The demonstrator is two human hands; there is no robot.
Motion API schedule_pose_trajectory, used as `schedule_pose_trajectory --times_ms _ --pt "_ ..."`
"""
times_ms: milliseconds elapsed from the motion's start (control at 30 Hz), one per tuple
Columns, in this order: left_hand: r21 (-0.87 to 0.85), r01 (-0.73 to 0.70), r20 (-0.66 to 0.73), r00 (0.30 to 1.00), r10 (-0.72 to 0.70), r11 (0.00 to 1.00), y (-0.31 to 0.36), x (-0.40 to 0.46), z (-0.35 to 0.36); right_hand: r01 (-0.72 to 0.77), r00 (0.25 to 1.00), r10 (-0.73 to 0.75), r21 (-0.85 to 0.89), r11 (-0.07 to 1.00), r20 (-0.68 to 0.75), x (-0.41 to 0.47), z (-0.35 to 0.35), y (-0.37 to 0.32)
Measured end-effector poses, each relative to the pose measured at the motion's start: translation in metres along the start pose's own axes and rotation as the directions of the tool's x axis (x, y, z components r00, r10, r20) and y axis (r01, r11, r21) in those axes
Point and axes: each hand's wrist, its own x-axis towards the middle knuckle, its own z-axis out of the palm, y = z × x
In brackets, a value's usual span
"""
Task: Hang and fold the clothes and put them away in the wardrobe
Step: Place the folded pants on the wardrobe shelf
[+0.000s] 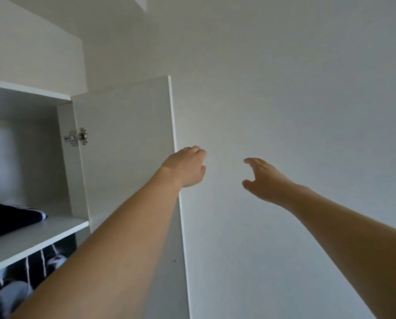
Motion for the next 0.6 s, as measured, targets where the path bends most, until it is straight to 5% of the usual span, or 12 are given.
schedule_pose_trajectory --times_ms 600 --pt "-0.254 -0.371 -0.021 0.925 0.378 0.893 0.399 0.065 0.015 -0.463 0.885 0.45 -0.129 0.877 -0.117 -0.215 -0.174 0.288"
